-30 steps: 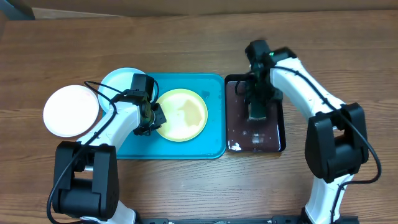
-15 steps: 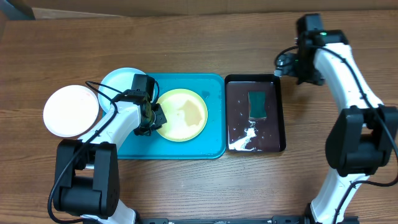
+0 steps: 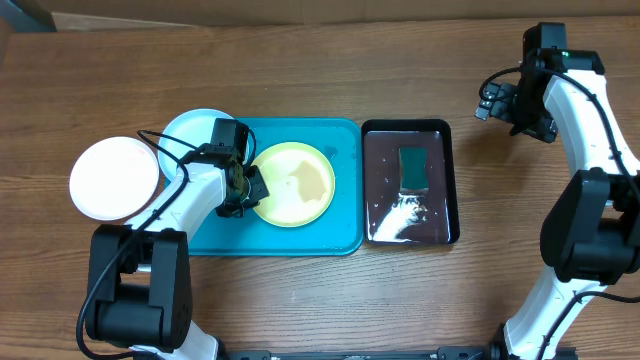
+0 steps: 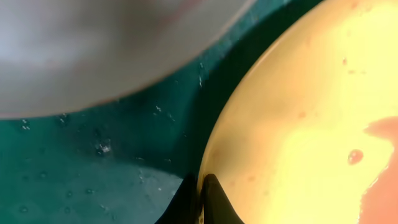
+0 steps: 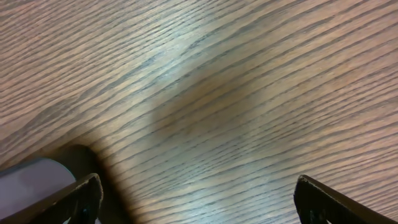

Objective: Clean dirty plates on tray and stack at the side
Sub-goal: 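Drop the sponge in the water tray and raise the right gripper away, then lift the yellow plate with the left gripper and tilt it over the water tray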

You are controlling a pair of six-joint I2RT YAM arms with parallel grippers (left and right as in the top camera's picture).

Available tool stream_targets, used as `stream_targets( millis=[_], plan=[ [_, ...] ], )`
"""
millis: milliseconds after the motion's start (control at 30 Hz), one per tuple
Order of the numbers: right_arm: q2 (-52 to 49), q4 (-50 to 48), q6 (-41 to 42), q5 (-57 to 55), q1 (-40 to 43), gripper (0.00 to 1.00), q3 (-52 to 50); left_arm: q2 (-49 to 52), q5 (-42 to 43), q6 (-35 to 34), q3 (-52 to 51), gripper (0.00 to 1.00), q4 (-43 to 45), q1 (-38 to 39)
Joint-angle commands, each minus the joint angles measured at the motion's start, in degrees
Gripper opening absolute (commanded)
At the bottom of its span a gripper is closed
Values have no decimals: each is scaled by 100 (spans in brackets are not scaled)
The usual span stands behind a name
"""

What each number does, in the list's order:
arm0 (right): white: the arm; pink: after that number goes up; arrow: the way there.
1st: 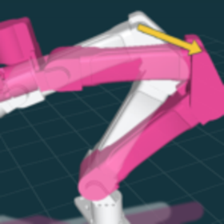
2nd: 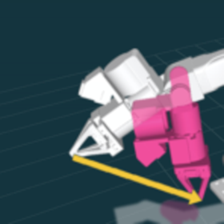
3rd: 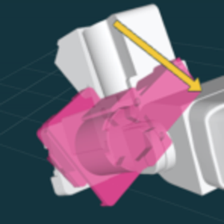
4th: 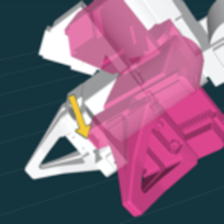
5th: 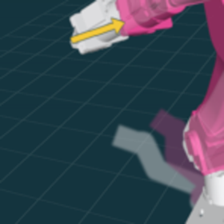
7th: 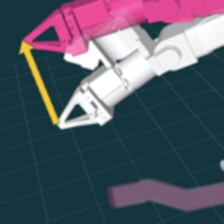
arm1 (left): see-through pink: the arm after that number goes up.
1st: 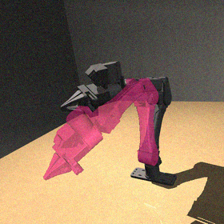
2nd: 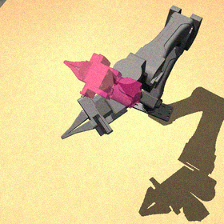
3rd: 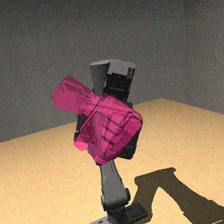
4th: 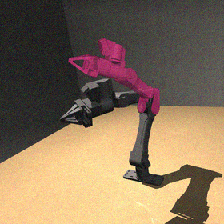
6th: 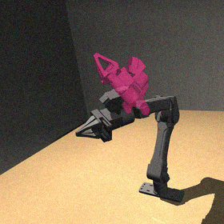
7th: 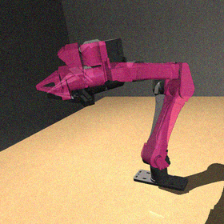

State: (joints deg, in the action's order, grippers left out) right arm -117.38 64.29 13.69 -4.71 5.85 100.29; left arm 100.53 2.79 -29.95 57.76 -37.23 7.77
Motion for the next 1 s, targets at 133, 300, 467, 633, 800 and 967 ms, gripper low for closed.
stream_targets(
  millis=[133, 300, 467, 633, 800, 967],
  plan=[
    [31, -15, 22, -17, -20, 100, 94, -129, 96, 472, 509, 4, -509, 13],
    [31, -15, 22, -17, -20, 100, 92, -407, -144, 472, 894, 4, -713, 11],
    [31, -15, 22, -15, -20, 100, 92, -708, -299, 754, 1290, 4, -844, 13],
    [31, -17, 22, -17, -20, 100, 92, -922, -302, 774, 1672, 4, -892, 46],
    [31, -15, 22, -17, -20, 100, 94, -949, -372, 796, 2028, 4, -887, 334],
    [31, -17, 22, -15, -20, 100, 92, -949, -935, 789, 2258, 4, -883, 973]
  ],
)
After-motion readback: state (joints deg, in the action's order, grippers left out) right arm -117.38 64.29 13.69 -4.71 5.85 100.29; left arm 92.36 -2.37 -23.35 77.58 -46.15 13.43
